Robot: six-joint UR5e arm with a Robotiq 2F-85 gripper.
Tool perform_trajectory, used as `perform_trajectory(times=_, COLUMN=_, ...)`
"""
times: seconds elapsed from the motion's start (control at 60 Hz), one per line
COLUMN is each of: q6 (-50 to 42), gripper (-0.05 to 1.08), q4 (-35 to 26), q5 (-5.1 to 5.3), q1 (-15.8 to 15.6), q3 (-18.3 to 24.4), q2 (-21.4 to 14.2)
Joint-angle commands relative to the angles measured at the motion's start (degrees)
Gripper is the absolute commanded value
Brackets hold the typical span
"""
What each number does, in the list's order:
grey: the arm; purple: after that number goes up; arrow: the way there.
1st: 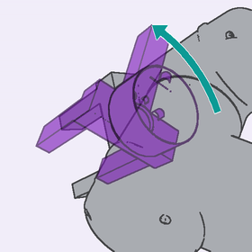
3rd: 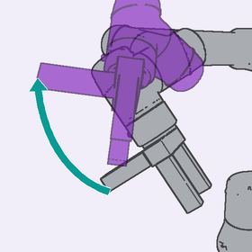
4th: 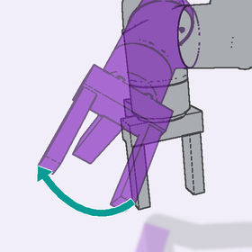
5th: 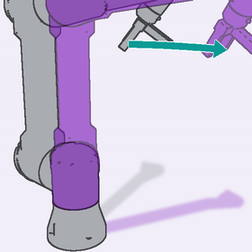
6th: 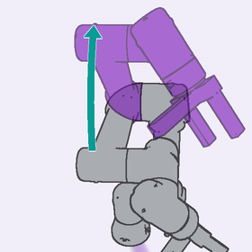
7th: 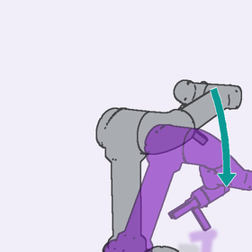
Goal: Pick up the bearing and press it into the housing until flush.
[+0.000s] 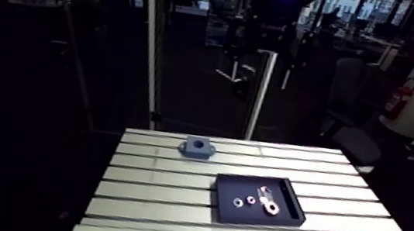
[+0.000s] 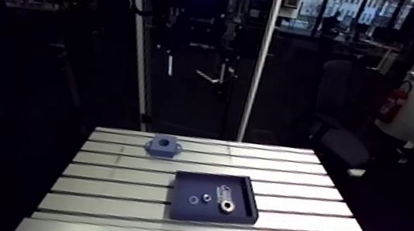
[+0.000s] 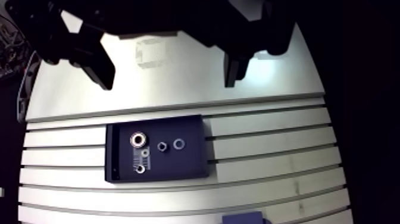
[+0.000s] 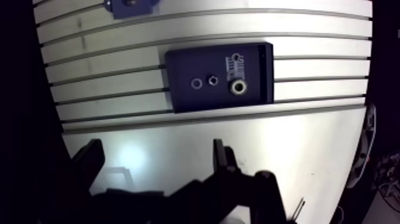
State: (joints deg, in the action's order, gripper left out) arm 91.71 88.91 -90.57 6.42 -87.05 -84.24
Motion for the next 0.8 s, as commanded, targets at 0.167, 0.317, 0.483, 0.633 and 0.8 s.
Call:
perform_trajectory(times=0.167, q6=3.8, gripper=0.0, q4=-7.4, q5=-2.36, q1=-5.7, q3=1.8, q2=-0.6)
perform_trajectory(times=0.317, q6=3.8, gripper=0.0, q4=-7.4, q5=-2.28, q1=-5.7, q3=1.8, q2=-0.6)
perform_trajectory(times=0.483, q6=3.8, gripper=0.0, q4=-7.4, q5=-2.37, q1=-5.7, q3=1.8, q2=-0.6)
perform_trajectory(times=0.633, q6=3.9, gripper=0.0, q4=-7.1, q5=-2.46, q1=-5.5, q3=1.8, q2=-0.6)
perform_trajectory(times=0.8, q6=4.0, gripper=0.0, q4=-5.3, q5=-2.46, q1=-3.6, q3=1.0, q2=-0.6)
